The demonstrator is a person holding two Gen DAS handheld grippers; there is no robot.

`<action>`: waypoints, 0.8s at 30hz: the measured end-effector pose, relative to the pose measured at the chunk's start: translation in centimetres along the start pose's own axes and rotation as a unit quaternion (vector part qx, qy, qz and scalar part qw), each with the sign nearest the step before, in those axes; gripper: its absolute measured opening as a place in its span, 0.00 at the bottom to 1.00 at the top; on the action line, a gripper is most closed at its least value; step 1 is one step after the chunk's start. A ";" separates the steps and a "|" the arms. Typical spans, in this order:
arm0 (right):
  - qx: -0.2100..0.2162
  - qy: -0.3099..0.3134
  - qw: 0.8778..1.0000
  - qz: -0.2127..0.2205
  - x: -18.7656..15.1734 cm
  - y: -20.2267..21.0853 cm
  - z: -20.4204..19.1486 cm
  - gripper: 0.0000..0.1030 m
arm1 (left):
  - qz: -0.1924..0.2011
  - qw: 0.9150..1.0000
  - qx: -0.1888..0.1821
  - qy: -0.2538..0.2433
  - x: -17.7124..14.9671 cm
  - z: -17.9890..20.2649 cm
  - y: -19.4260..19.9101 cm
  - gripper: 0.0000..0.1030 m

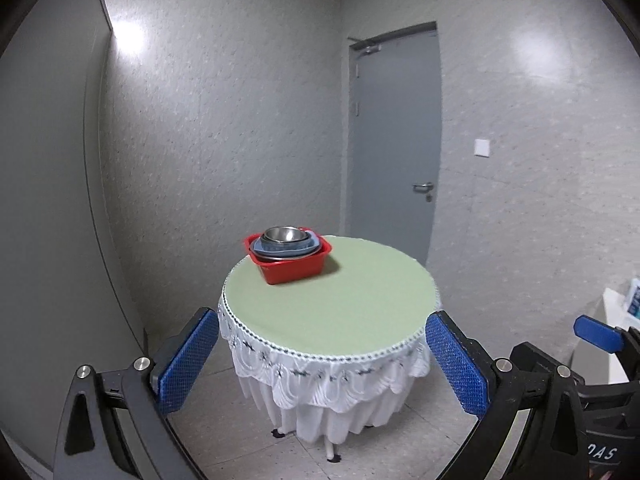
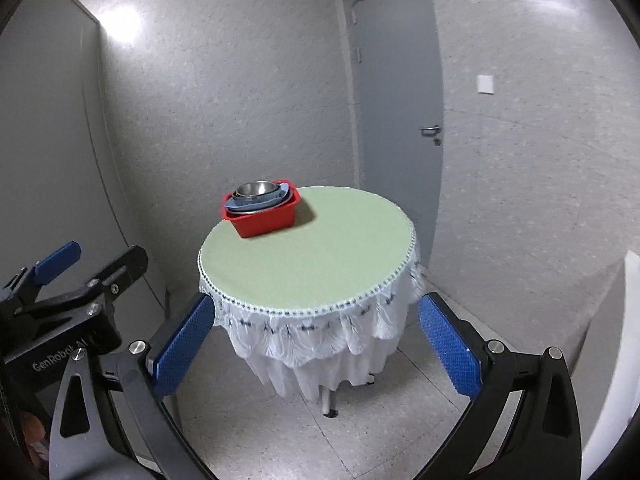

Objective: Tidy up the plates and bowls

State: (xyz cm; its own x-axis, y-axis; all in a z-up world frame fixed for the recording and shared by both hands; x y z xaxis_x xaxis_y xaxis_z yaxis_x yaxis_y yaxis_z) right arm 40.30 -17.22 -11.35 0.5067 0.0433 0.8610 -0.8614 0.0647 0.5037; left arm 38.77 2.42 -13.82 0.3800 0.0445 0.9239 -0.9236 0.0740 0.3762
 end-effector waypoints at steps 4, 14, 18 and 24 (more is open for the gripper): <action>-0.016 -0.009 1.000 0.010 -2.6 4.8 0.2 1.00 | 0.000 1.000 -0.015 -0.018 -2.3 0.5 4.3 0.99; -0.067 -0.026 0.997 0.021 -7.9 14.9 0.1 1.00 | -0.002 0.999 -0.028 -0.040 -5.9 1.6 15.5 0.99; -0.073 -0.026 0.997 0.031 -9.2 17.6 0.6 1.00 | 0.012 0.999 -0.024 -0.047 -7.0 2.7 19.8 0.99; -0.075 -0.023 0.996 0.047 -10.3 19.5 2.0 1.00 | 0.026 0.998 -0.023 -0.047 -9.3 3.7 21.9 0.99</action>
Point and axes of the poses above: each gripper's, at about its wrist camera, not at the fingertips, and y roughly against the way its jaws point, z to its right, x to its top, the point moved 7 cm from there along -y, roughly the way its jaws point, and after that the axes turned 11 degrees about -x, right-handed, at the moved point
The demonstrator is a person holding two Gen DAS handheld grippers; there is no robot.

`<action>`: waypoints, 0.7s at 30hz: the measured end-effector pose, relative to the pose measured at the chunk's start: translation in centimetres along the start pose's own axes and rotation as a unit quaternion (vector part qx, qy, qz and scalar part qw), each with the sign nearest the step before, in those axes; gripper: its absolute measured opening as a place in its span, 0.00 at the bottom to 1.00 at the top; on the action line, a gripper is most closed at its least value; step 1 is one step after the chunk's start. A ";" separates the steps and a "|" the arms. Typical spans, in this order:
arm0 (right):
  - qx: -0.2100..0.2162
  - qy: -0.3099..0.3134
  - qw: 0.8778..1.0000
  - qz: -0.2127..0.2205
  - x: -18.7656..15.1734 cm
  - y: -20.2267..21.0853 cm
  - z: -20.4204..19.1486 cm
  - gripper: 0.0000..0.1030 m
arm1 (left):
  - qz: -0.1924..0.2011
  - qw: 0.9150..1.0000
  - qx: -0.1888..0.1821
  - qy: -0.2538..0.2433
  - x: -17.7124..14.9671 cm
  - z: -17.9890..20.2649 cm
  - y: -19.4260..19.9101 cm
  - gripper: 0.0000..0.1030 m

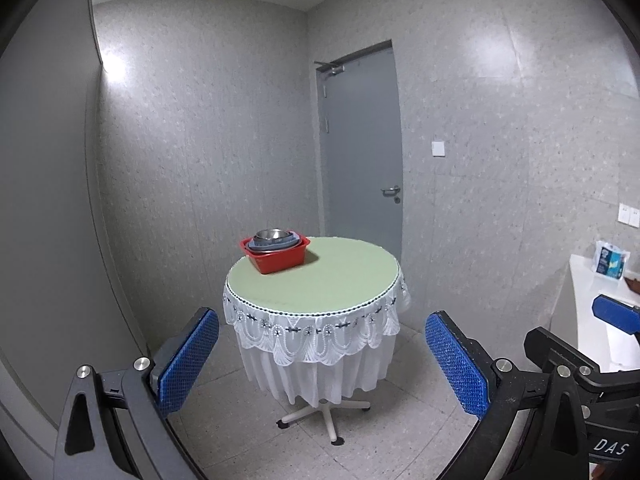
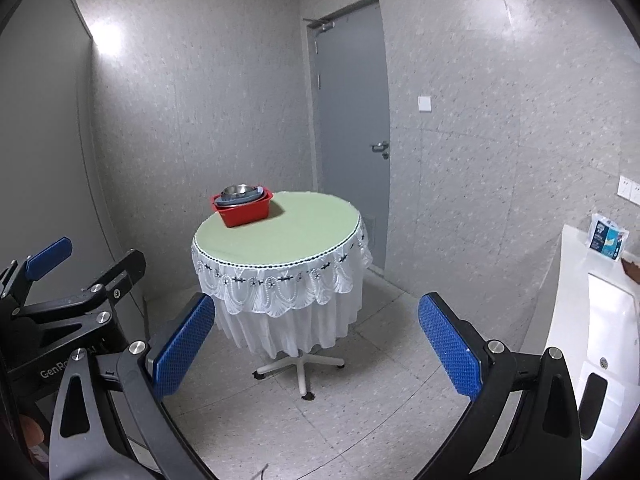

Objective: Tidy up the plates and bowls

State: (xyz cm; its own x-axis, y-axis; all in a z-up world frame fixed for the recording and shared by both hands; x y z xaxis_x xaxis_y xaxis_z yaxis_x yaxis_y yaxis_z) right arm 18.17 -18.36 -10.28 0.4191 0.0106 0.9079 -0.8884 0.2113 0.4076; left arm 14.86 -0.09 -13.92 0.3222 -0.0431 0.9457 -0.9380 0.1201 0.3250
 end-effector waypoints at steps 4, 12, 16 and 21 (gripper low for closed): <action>0.002 0.007 1.000 0.012 -0.7 0.6 1.4 1.00 | 0.009 1.000 0.004 0.005 -1.4 1.3 1.1 0.99; 0.012 0.018 1.000 0.019 -2.6 1.0 3.6 1.00 | 0.013 1.000 0.012 0.012 -3.4 3.0 1.1 0.99; 0.013 0.018 1.000 0.022 -3.0 1.2 4.1 1.00 | 0.015 1.000 0.013 0.010 -3.3 3.8 1.1 0.99; 0.015 0.015 0.999 0.024 -3.0 1.2 4.7 1.00 | 0.018 1.000 0.019 0.003 -2.9 4.6 0.6 0.99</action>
Point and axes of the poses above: each gripper's, at about its wrist camera, not at the fingertips, and y roughly against the way its jaws point, z to its right, x to its top, the point moved 7 cm from there along -y, roughly the way its jaws point, and after that the axes turned 11 degrees about -x, right-handed, at the moved point
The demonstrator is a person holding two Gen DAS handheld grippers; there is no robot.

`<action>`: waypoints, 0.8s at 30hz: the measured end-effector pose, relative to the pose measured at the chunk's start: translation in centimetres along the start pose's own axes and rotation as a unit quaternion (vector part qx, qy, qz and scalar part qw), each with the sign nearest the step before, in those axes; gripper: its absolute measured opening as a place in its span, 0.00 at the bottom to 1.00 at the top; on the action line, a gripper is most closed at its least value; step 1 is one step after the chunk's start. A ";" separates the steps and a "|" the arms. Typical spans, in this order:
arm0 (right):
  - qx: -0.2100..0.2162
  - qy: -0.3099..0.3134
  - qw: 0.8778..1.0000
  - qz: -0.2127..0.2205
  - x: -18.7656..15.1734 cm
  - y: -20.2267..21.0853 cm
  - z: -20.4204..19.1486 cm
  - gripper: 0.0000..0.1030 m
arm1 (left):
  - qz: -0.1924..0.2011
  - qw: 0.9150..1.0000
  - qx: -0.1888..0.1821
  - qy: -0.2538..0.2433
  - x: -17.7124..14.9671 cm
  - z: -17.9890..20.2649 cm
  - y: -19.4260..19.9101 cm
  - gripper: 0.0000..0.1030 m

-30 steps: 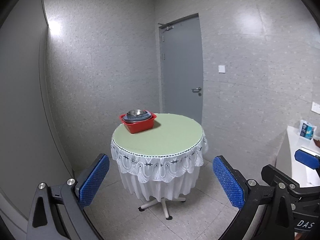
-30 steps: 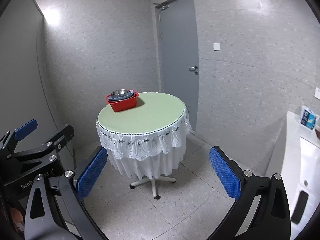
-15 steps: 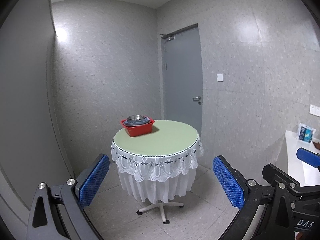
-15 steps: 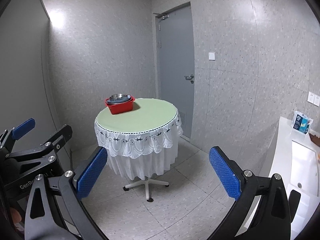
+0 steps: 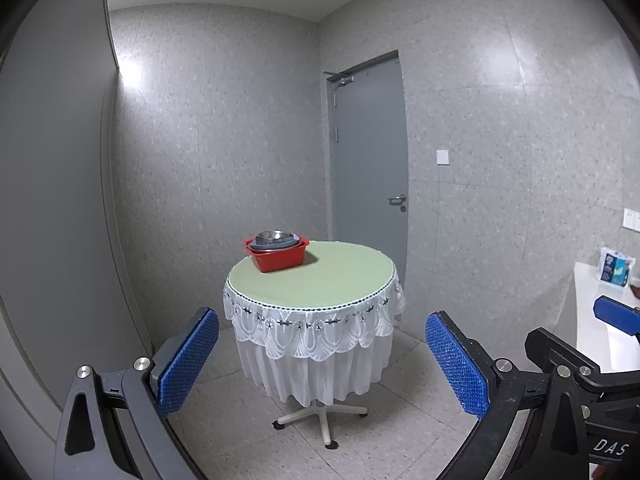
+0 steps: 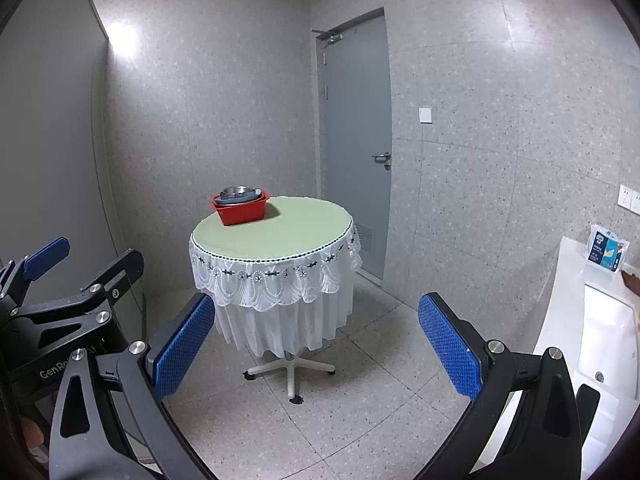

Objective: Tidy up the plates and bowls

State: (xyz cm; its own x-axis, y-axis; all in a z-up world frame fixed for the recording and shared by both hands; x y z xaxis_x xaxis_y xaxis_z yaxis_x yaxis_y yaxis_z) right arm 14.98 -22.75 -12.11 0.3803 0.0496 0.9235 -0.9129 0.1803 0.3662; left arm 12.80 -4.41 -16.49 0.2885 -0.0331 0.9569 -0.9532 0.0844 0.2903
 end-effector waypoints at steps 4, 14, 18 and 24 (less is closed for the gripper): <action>0.002 -0.002 1.000 -0.001 0.2 -0.3 0.2 1.00 | 0.000 1.000 -0.001 0.001 0.0 0.3 -0.4 0.99; -0.001 -0.004 1.000 0.000 0.7 -0.6 0.2 1.00 | 0.002 1.000 -0.003 0.003 0.1 0.4 -2.2 0.99; -0.003 -0.005 1.000 0.000 0.9 -0.9 0.1 1.00 | 0.002 1.000 -0.005 0.005 0.1 0.2 -3.0 0.99; -0.004 -0.006 1.000 0.001 1.0 -1.1 -0.1 1.00 | 0.003 1.000 -0.005 0.005 0.1 -0.1 -4.2 0.99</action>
Point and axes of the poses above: each gripper's, at about its wrist camera, not at the fingertips, and y roughly against the way its jaws point, z to its right, x to its top, the point moved 7 cm from there along -y, roughly the way its jaws point, and after that the axes turned 11 degrees about -x, right-handed, at the moved point
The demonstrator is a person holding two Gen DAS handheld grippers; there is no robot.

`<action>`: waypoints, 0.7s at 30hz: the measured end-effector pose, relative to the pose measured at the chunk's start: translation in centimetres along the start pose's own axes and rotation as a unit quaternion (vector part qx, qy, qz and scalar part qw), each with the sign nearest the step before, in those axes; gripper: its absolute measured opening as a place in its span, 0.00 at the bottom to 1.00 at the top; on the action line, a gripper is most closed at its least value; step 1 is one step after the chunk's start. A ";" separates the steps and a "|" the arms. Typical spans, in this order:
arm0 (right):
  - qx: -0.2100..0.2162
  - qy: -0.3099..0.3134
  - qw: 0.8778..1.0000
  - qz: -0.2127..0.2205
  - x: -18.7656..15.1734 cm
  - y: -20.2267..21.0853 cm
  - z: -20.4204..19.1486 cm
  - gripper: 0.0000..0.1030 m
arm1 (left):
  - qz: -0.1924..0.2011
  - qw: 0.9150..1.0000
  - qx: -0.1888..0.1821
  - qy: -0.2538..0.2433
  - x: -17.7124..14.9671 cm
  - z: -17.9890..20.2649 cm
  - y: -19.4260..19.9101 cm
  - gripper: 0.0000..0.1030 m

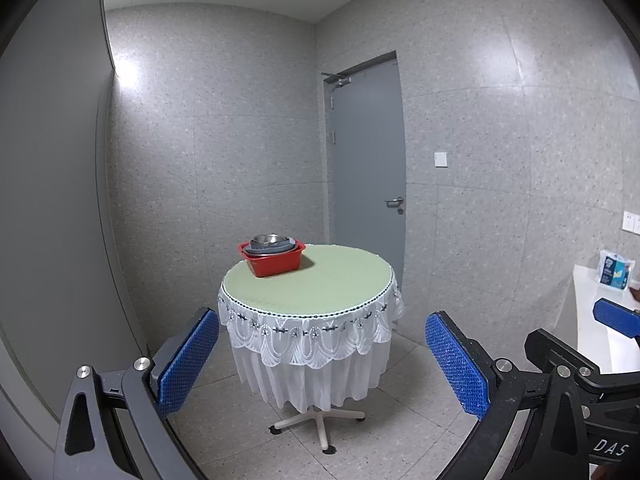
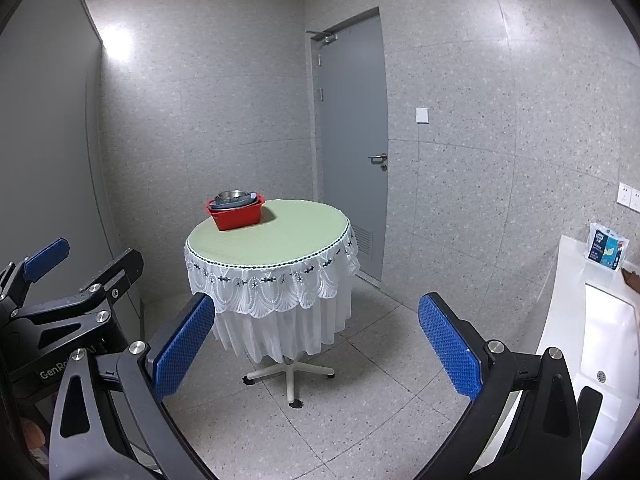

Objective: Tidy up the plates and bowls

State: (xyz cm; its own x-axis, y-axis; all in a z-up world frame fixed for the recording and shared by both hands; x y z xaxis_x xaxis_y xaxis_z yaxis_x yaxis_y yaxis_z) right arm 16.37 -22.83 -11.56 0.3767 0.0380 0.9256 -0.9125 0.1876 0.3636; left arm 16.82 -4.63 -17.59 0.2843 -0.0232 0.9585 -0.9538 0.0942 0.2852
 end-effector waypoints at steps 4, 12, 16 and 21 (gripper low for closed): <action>0.000 -0.001 1.000 -0.001 0.1 -0.3 -0.1 1.00 | 0.000 1.000 0.000 -0.001 0.1 -0.1 -0.6 0.99; -0.001 -0.004 1.000 -0.002 0.2 -0.8 -0.4 1.00 | 0.002 1.000 0.001 -0.002 0.0 -0.1 -1.2 0.99; -0.001 -0.003 1.000 -0.002 0.2 -0.8 -0.4 1.00 | 0.002 1.000 0.001 -0.003 0.0 -0.3 -1.6 0.99; 0.000 -0.004 1.000 -0.003 0.2 -0.9 -0.5 1.00 | 0.004 1.000 0.001 -0.003 0.0 -0.4 -1.9 0.99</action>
State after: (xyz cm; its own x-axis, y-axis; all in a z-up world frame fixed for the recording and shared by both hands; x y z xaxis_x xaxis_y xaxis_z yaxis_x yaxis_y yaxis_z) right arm 17.37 -22.47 -11.78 0.3807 0.0296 0.9242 -0.9101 0.1887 0.3688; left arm 18.72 -4.39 -18.12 0.2770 -0.0281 0.9605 -0.9560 0.0926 0.2784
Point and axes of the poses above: each gripper's, at about its wrist camera, not at the fingertips, and y roughly against the way its jaws point, z to its right, x to its top, the point moved 7 cm from there along -y, roughly the way its jaws point, and after that the axes turned 11 degrees about -x, right-handed, at the moved point
